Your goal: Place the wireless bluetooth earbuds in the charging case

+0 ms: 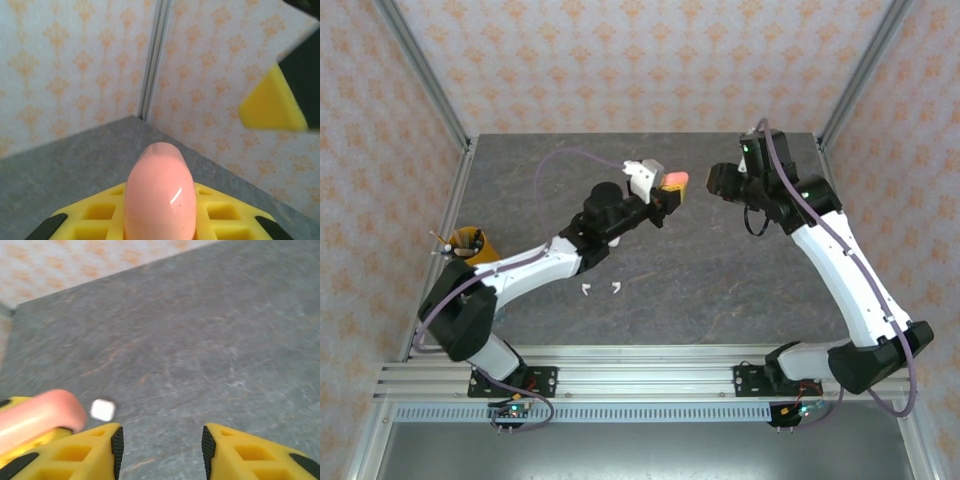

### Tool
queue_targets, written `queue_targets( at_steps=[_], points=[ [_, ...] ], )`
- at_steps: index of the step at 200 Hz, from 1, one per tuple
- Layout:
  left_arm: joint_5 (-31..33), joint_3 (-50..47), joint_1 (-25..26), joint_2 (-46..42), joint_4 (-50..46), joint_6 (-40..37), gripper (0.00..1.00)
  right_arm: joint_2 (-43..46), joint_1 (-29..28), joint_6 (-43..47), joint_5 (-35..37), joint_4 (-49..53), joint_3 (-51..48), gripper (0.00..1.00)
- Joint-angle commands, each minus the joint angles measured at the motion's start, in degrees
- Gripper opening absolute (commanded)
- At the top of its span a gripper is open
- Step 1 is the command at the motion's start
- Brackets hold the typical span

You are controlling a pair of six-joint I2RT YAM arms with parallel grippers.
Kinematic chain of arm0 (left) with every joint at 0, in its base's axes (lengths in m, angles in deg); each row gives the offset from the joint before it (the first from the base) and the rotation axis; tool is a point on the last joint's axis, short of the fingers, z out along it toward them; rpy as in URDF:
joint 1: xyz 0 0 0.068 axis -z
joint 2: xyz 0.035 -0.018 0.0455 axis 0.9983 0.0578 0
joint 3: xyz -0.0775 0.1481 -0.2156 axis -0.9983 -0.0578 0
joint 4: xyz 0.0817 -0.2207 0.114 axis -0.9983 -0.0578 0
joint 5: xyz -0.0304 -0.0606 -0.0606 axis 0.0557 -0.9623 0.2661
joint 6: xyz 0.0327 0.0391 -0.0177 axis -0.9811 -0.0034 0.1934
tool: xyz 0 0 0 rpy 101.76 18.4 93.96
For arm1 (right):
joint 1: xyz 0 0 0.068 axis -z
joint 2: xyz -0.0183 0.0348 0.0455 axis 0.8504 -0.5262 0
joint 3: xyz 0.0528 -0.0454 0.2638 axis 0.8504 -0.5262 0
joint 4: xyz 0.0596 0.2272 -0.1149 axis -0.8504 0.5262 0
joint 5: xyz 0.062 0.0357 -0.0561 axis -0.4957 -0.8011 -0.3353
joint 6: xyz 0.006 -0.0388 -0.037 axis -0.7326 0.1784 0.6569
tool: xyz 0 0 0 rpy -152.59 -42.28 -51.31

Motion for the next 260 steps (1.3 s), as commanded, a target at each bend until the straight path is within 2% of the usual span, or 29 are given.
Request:
queue_targets(
  at_steps=[1,34,84,124,156,179,187,208,260],
  points=[
    [-1.46,7.72,-0.23,6.61,-12.36,10.37,0.00,2.59,1.29,-6.48,4.50,-4.70,-7.61,0.47],
    [-3.96,22.99,-0.18,20.77,-28.07,18.59,0.00,5.92,1.90,-10.17,6.20,-7.59,-17.37,0.48],
    [-8.87,39.13,-0.16,37.75,-37.15,27.89,0.00,6.34,2.18,-12.31,9.40,-7.65,-22.11,0.49],
    [-7.65,47.10,-0.13,44.51,-44.92,31.81,0.00,6.37,2.16,-12.60,9.60,-7.79,-22.84,0.50],
    [-6.92,50.37,-0.15,46.93,-50.85,32.45,0.14,7.88,2.19,-12.62,8.97,-7.87,-22.95,0.51],
    [-6.29,50.74,-0.13,47.12,-53.23,31.94,0.31,8.34,2.21,-12.70,8.17,-7.68,-22.76,0.55],
    [-5.95,50.57,-0.13,46.82,-53.72,31.54,0.41,8.58,2.19,-12.73,7.86,-7.59,-22.62,0.57],
    [-4.62,49.92,-0.13,45.14,-54.77,30.29,0.59,9.45,2.23,-13.01,7.13,-7.19,-22.32,0.62],
    [-0.31,44.27,-1.56,36.06,-55.50,26.91,0.81,10.89,2.23,-15.90,4.42,-6.99,-22.36,0.66]
  ],
)
